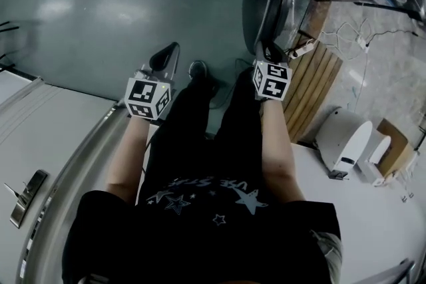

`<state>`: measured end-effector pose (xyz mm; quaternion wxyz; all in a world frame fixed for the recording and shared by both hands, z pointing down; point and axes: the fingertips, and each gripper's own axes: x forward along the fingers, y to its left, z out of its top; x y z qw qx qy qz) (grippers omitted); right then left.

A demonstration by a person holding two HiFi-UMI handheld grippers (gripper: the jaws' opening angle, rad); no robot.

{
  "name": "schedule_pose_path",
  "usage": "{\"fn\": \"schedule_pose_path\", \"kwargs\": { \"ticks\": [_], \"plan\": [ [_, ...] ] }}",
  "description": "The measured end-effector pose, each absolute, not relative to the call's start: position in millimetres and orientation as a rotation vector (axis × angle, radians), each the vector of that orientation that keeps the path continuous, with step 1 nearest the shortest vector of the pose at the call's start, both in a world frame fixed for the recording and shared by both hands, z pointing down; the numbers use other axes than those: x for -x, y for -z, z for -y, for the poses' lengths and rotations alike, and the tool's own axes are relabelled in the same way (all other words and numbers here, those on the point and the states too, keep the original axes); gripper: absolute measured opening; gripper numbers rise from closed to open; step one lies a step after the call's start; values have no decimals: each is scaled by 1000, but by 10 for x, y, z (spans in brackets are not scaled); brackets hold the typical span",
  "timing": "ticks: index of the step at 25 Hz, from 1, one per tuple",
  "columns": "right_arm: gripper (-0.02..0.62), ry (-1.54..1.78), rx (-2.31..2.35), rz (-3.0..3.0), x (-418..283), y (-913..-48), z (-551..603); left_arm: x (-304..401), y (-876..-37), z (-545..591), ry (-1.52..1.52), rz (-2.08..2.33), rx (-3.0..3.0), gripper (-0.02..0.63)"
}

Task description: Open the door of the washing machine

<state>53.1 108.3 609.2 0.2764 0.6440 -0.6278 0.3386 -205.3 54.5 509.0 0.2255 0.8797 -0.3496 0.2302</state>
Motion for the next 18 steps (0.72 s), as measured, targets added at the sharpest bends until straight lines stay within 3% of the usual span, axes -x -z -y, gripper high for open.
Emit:
{"fn": "schedule_pose_path", "kwargs": {
  "ticks": [18],
  "plan": [
    [121, -1084, -1834, 1729, 953, -6082, -331, 3126, -5228, -476, -614, 1159, -2304, 11]
  ]
}}
